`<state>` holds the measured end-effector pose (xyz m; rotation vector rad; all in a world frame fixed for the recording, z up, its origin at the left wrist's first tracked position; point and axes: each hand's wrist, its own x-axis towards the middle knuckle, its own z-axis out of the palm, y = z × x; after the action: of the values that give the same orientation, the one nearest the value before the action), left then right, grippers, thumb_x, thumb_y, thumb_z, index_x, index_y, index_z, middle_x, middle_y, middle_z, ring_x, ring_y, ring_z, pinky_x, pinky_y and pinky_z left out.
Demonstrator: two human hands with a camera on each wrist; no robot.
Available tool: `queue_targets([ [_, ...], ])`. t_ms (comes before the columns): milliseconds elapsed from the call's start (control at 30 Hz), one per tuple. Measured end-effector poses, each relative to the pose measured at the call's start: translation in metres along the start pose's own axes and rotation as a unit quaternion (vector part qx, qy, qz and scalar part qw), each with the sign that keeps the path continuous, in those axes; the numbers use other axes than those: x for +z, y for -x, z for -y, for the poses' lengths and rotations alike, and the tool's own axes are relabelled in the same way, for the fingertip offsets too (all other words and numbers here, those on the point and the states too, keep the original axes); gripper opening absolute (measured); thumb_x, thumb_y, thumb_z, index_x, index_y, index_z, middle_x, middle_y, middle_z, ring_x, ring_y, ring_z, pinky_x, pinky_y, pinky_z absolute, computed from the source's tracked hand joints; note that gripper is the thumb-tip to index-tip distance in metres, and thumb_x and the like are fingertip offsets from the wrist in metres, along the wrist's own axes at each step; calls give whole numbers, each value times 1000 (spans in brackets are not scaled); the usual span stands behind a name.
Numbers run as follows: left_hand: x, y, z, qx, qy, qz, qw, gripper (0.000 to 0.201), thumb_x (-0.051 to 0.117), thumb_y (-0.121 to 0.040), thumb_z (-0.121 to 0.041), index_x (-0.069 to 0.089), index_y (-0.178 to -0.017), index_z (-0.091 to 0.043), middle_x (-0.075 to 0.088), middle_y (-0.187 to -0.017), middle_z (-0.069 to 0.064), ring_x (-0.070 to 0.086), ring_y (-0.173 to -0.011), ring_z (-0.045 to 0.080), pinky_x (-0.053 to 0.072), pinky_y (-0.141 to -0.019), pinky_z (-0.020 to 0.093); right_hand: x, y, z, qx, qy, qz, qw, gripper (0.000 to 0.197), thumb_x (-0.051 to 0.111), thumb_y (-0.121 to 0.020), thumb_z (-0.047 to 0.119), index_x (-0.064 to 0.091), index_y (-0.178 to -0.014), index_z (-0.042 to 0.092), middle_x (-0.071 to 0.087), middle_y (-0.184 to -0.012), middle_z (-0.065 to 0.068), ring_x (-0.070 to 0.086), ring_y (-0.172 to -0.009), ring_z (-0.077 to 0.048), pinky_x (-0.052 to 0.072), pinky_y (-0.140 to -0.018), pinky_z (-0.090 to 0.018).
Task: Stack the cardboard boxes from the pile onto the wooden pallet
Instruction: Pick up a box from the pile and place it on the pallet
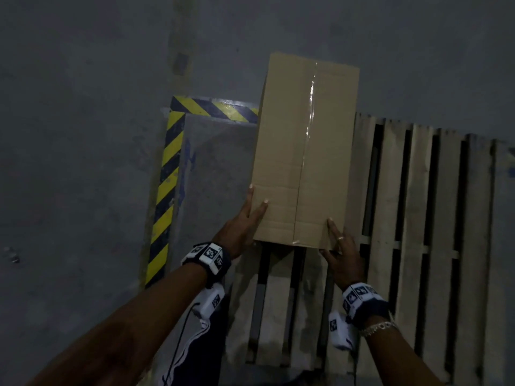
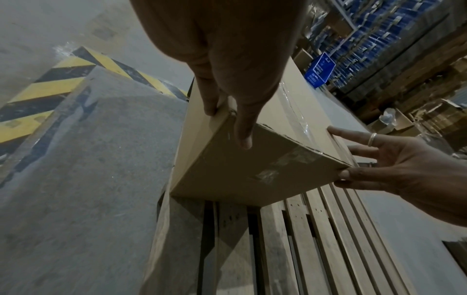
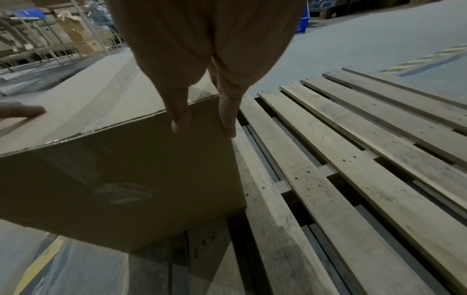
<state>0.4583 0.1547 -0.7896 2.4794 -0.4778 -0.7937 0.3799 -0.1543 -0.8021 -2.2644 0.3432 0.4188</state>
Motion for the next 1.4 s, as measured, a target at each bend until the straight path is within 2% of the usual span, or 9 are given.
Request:
queue_targets([
  [167,9,3,8,19,77,-23,997,117,82,-75,2,10,-161,-33,-33,-162,-3,64,-98,41,52,-59,34,-1,3,1,-16,3,-3,1000,84,64,-92,-3,33,-154,43,39,-155,-12,34,-146,-29,48,-106,-44],
  [367,9,-2,9,16,79,-50,995,112,81,-77,1,13,-161,-30,-29,-164,-4,55,-124,40,58,-82,45,2,0,-1,-9,-3,-27,1000,74,59,-95,-4,37,-152,38,40,-155,-15,37,-145,-29,39,-115,-39],
  [567,12,3,11,44,83,-64,993,107,83,-76,-1,22,-159,-30,-24,-166,-5,46,-136,38,58,-88,46,8,4,-4,-14,-34,-45,998,71,59,-94,-5,42,-152,32,46,-151,-12,41,-143,-33,43,-111,-54],
  [800,19,9,9,62,70,-51,994,105,83,-78,-5,21,-159,-28,-26,-166,0,46,-136,41,59,-84,46,4,17,-2,-6,-46,-48,998,65,60,-94,-2,45,-151,27,43,-156,-9,40,-145,-28,44,-111,-51],
  [900,21,10,3,50,66,-41,996,105,81,-80,-4,17,-160,-28,-29,-164,3,50,-130,45,59,-81,45,1,18,4,0,-18,-26,1000,69,64,-94,1,40,-153,28,38,-158,-14,37,-146,-29,38,-116,-40],
  [1000,19,16,-6,26,42,-38,998,100,79,-84,-13,16,-161,-25,-26,-165,9,43,-139,41,55,-90,40,-5,24,14,23,11,-15,1000,71,68,-94,10,36,-155,27,25,-162,-12,32,-146,-25,31,-110,-25],
  [1167,4,39,-29,20,-21,-57,998,85,72,-90,-33,25,-157,-12,-6,-167,18,38,-142,41,52,-98,46,-20,48,31,2,42,-33,999,71,69,-94,21,34,-156,18,19,-163,-13,26,-148,-28,29,-112,-28],
  [1267,-11,60,-55,17,-34,-73,997,77,66,-93,-44,33,-154,-11,1,-168,18,45,-137,39,55,-87,44,-35,65,51,-12,58,-8,998,75,68,-95,28,28,-158,23,14,-165,-10,23,-150,-28,30,-112,-30],
  [1400,-44,94,-97,33,-25,-76,996,72,60,-95,-49,35,-154,-16,8,-168,11,53,-128,35,58,-83,42,-59,91,93,-24,73,10,997,77,66,-96,35,23,-159,24,11,-166,-11,21,-152,-30,34,-118,-46],
])
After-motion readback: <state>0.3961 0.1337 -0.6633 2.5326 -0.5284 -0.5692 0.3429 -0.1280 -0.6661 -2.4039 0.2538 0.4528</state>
